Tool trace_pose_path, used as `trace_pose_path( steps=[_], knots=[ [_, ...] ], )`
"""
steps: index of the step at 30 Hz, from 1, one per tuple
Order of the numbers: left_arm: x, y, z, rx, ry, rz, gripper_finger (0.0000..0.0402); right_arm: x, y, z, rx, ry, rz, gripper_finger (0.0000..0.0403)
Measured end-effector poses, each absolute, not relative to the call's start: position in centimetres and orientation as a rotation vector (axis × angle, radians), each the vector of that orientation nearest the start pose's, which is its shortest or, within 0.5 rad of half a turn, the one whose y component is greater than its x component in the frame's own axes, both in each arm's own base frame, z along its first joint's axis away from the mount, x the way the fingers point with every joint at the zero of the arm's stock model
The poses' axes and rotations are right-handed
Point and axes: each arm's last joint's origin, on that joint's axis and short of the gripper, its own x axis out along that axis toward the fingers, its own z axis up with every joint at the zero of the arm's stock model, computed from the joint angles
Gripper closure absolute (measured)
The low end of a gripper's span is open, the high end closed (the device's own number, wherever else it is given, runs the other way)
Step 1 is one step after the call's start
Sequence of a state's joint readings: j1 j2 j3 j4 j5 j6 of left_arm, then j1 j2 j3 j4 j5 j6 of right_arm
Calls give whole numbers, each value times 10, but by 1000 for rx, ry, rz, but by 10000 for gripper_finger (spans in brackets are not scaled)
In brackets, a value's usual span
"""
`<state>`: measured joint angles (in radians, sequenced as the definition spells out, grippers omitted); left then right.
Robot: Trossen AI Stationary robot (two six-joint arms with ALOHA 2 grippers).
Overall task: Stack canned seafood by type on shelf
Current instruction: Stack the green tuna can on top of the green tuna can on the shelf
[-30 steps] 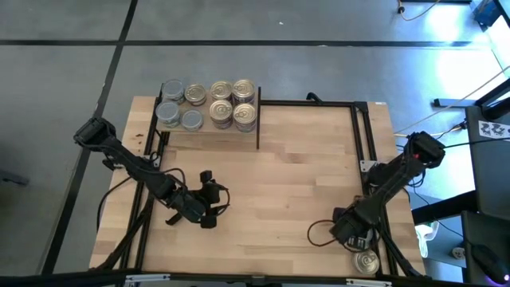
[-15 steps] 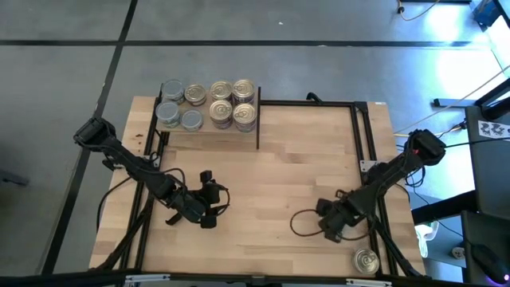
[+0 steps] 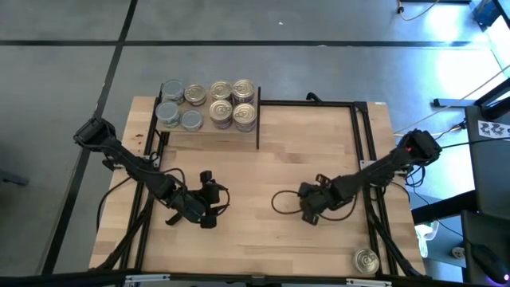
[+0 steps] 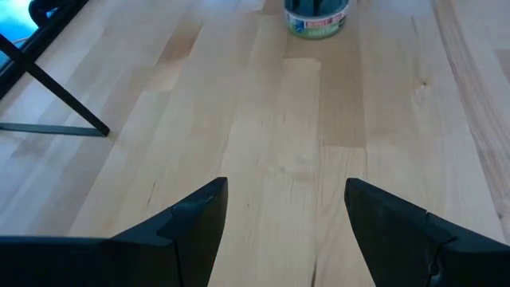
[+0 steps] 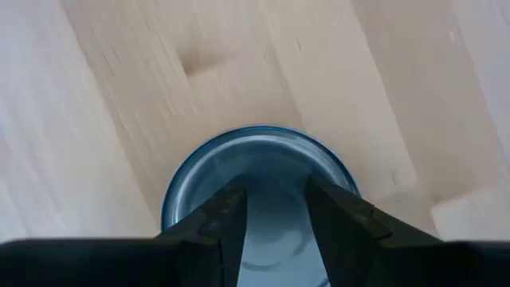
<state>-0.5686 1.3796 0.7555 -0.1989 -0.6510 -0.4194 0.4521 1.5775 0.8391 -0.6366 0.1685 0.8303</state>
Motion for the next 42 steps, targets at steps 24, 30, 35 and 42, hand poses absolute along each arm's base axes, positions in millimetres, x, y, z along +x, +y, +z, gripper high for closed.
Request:
trace_pose_path(
  steps=[24,30,35,42],
  knots=[
    [235,-124,202,62,638,232,151,322,102,125,246,858,-97,269],
    [237,-121,202,46,626,250,151,348,103,122,180,826,-95,269],
    [239,-119,199,6,596,266,151,372,105,120,129,772,-84,269],
    [239,-115,190,12,549,251,151,400,110,122,74,730,-54,269]
  ],
)
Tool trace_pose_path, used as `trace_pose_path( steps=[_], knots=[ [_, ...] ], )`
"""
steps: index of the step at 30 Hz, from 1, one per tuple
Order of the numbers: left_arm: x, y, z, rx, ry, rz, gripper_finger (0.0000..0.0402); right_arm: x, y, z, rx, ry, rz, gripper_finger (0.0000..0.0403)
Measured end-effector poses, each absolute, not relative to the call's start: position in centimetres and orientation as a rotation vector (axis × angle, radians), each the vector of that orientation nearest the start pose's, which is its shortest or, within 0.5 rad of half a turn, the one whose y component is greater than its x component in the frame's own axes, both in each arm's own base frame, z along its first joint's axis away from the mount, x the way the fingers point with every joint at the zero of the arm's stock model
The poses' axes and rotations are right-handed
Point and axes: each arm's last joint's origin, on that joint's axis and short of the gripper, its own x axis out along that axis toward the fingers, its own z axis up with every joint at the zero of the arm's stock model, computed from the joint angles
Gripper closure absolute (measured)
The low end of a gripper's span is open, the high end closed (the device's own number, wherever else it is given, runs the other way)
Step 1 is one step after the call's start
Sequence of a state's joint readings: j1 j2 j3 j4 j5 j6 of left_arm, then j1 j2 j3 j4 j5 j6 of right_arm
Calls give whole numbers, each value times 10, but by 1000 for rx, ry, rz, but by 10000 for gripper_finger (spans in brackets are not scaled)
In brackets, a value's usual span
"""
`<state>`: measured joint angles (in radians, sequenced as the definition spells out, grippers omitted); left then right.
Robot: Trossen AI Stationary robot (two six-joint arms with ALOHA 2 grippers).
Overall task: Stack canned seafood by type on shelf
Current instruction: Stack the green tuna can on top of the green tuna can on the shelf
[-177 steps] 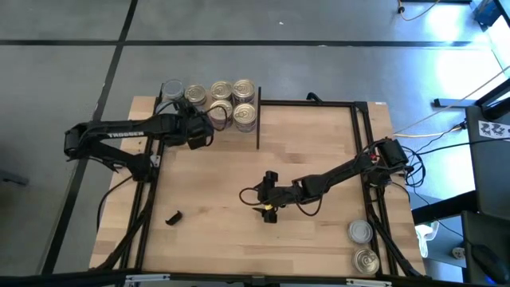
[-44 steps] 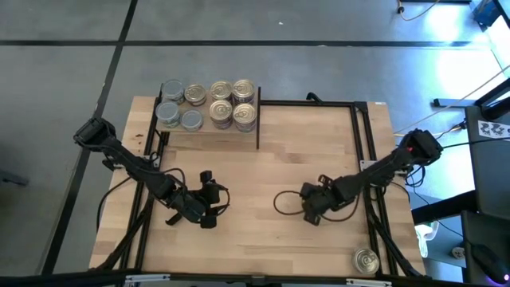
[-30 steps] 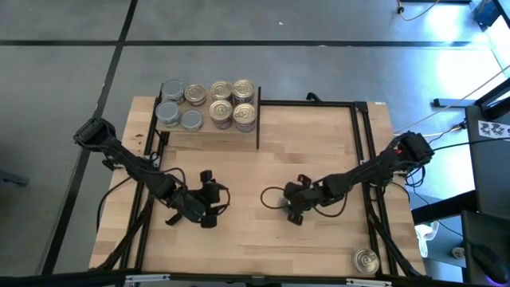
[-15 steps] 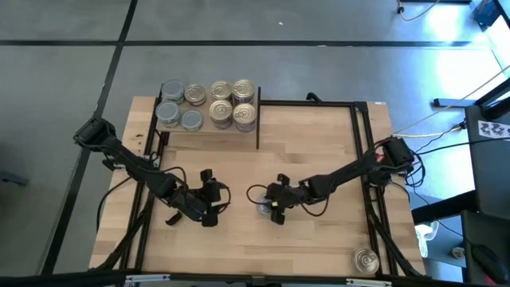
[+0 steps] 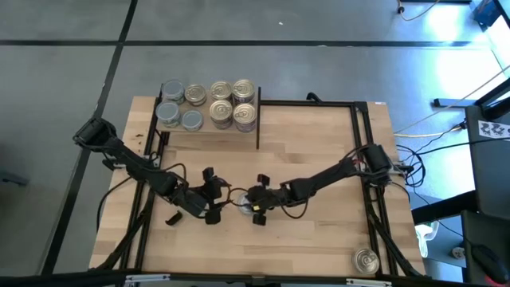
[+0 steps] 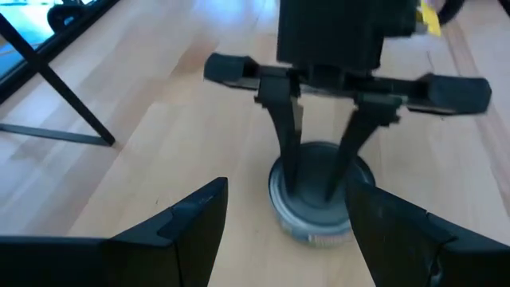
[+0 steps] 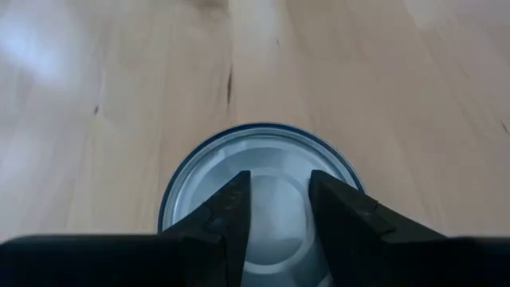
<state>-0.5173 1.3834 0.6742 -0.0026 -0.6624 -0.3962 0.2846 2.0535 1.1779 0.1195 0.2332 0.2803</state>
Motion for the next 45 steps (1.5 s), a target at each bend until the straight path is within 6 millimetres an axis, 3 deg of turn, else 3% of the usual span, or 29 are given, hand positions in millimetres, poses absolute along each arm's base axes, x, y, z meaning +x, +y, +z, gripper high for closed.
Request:
trace_pose_path(
  steps=[12,18,29,40,45],
  knots=[
    [240,-112,184,34,580,262,151,411,114,134,-23,697,-28,269],
    [242,-110,184,2,572,276,151,410,114,154,-55,753,-14,269],
    [242,-111,184,23,576,268,151,377,117,199,-127,786,-62,269],
    [241,-111,184,26,579,267,151,315,104,199,-43,635,-36,269],
    [242,-110,184,22,575,268,151,293,96,189,-8,595,-38,269]
  ],
)
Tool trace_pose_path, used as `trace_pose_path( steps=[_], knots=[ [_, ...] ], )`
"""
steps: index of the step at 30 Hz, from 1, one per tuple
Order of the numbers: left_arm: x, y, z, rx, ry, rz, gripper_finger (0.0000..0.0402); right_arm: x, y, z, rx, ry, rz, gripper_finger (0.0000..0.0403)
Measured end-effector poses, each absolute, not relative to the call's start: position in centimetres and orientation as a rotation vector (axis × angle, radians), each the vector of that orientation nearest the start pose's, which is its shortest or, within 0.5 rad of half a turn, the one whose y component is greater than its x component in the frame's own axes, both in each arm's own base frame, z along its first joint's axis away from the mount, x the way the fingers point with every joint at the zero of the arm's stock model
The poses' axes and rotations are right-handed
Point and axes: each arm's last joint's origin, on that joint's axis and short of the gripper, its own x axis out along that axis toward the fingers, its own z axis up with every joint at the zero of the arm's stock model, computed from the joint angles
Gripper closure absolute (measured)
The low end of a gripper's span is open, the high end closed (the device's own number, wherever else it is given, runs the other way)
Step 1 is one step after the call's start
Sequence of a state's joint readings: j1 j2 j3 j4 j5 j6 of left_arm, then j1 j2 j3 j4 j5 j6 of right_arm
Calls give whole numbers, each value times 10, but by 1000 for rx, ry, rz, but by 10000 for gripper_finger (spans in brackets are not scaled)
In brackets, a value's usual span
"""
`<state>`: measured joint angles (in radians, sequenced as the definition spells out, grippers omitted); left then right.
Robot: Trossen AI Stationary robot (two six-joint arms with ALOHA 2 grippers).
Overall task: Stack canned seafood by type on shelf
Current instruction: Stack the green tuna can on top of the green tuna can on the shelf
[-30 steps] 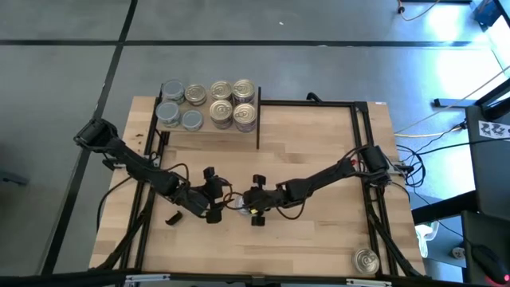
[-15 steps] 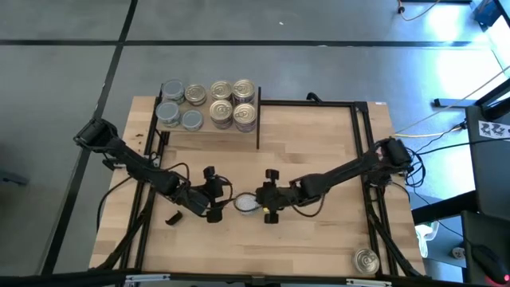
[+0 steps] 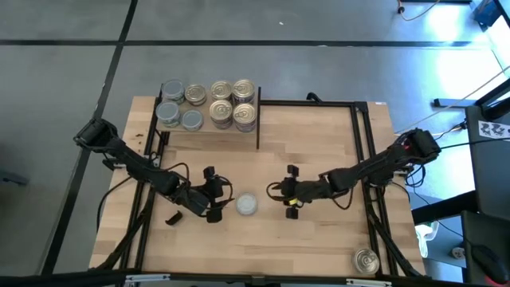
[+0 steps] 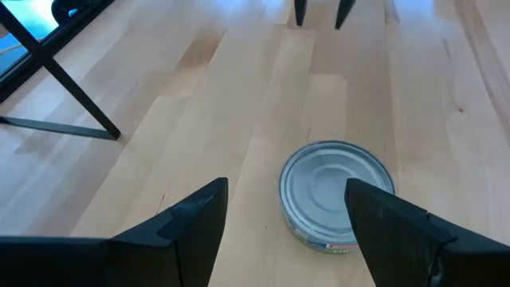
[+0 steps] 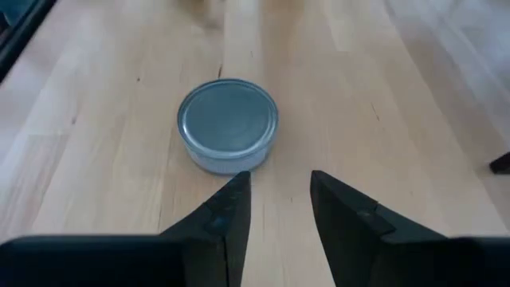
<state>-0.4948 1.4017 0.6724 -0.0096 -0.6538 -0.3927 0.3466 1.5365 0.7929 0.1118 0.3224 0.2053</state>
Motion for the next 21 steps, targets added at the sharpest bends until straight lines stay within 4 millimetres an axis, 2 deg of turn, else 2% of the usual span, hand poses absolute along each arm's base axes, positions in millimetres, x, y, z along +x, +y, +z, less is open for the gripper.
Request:
trace_pose_path(
  steps=[6,14,17,21],
  knots=[
    [247,-108,183,8,555,279,151,293,96,184,-16,614,-40,269],
    [268,-105,163,13,574,178,154,295,97,186,-5,586,-36,269],
    [275,-103,153,-31,620,79,180,295,98,185,0,595,-15,269],
    [282,-100,144,-44,635,35,243,299,101,176,19,613,59,267]
  ],
)
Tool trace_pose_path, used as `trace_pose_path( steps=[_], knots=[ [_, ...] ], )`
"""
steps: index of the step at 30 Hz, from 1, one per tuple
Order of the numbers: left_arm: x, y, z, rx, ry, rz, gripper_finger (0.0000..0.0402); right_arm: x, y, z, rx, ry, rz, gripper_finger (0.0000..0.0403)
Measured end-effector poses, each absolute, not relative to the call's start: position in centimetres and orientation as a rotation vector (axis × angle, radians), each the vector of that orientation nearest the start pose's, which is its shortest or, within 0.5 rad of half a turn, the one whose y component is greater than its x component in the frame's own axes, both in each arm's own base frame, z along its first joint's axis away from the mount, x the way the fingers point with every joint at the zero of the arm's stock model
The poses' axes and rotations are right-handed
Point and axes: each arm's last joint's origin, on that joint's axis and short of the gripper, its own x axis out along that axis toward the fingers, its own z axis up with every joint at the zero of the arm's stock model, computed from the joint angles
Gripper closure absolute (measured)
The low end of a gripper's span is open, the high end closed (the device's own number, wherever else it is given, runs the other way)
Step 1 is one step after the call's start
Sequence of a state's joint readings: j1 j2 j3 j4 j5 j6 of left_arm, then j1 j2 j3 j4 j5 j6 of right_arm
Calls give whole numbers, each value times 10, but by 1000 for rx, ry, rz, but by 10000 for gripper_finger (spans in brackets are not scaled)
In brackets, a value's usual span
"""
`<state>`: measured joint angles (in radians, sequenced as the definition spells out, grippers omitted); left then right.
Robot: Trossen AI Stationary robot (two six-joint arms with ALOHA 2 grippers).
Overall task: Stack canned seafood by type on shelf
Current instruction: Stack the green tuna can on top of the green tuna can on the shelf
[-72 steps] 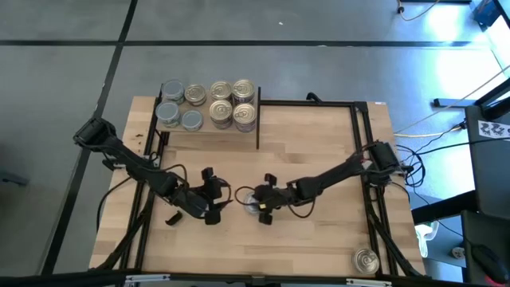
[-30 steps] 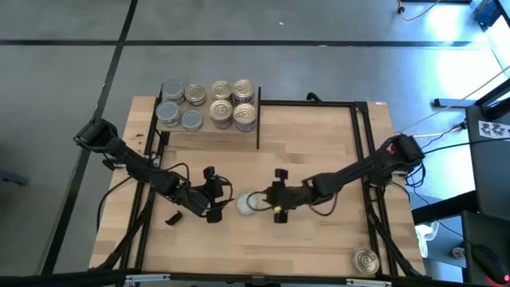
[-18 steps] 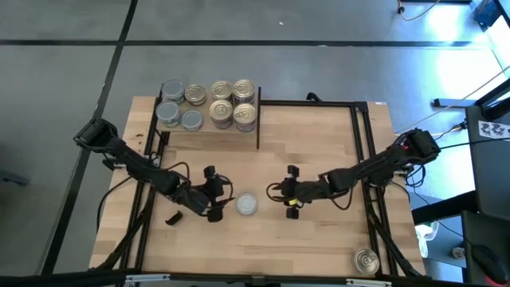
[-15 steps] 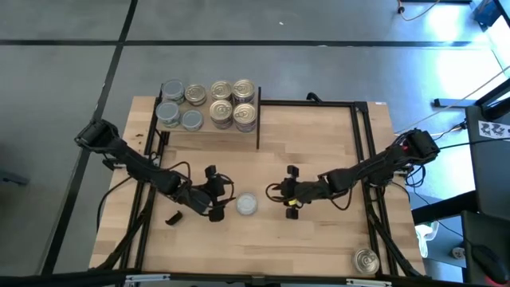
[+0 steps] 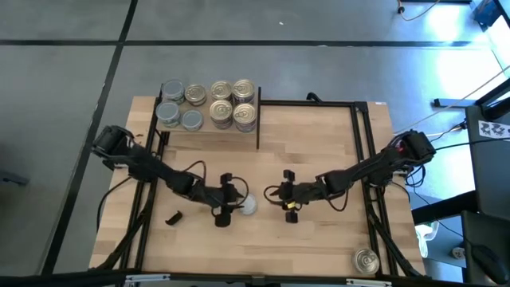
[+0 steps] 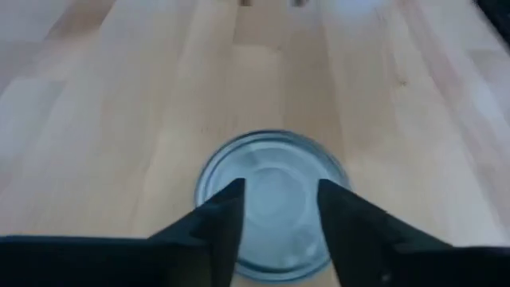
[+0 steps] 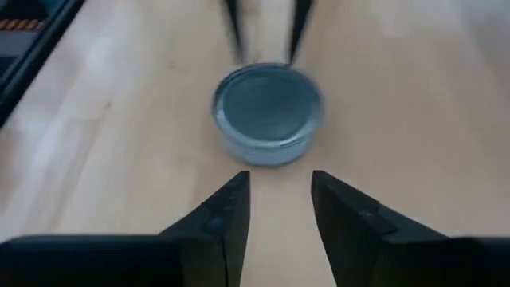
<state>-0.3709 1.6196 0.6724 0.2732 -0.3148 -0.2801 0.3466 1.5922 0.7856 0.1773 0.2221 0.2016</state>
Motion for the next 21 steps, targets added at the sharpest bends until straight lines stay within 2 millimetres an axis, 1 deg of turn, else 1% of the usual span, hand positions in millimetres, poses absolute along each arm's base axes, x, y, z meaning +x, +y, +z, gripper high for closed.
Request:
trace_pose_path(
  steps=[3,6,10,13,17,21],
  knots=[
    [284,-98,139,-29,649,21,286,306,105,167,16,603,124,248],
    [285,-98,133,-5,673,13,317,311,108,160,16,584,166,212],
    [283,-97,129,30,679,4,341,317,111,154,-24,535,203,159],
    [280,-96,125,52,652,-10,354,321,113,150,-69,500,219,132],
    [273,-91,117,51,616,-10,368,328,115,144,-154,493,241,113],
    [269,-83,107,18,613,17,380,341,120,140,-232,486,260,110]
  ],
)
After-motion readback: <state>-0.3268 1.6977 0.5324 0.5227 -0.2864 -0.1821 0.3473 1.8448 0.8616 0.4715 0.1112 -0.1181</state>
